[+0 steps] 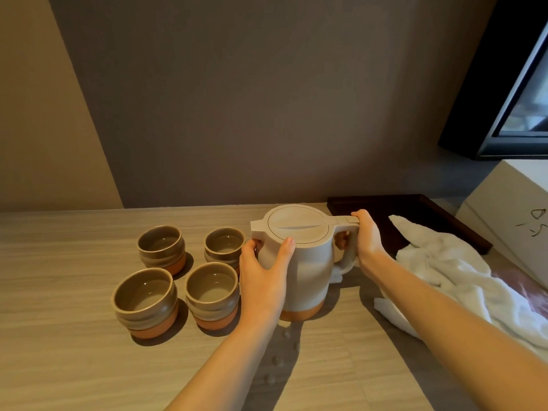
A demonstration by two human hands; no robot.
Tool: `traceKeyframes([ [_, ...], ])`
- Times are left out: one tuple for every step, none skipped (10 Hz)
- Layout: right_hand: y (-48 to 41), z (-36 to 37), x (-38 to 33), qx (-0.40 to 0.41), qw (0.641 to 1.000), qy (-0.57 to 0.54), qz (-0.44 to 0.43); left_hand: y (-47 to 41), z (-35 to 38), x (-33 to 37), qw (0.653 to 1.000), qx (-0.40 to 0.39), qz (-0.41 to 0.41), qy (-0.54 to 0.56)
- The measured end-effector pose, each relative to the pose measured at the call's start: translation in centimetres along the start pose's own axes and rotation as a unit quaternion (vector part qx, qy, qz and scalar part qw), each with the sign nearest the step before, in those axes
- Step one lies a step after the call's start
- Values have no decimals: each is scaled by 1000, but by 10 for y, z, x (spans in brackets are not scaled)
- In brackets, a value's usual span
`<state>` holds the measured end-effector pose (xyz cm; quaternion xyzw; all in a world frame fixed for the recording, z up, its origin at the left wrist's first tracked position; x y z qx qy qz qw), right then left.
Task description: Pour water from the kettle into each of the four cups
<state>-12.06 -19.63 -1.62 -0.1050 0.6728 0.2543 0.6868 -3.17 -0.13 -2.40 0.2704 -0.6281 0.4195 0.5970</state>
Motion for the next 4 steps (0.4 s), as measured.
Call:
traceKeyframes([
  [0, -7, -2, 44, 992, 117, 22, 0, -3, 3, 1000, -3, -6, -11],
  [15, -12, -10, 61, 978, 200, 2, 0, -6, 11, 999, -25, -23, -27],
  [44, -10, -15, 96, 956, 267, -71, 1, -13, 15, 997, -52, -42, -42],
  [77, -11, -14, 139, 944, 279, -110, 10, -30, 22, 995, -54, -52, -65],
])
Point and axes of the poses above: each hand's wrist, its own y-axis away from the middle knuckle, its own z-axis out of the palm, x = y × z, the point moved 4 cm from there along -y, towards the middle knuckle, and after that the axes turned 10 degrees about z, right-handed, at the moved point
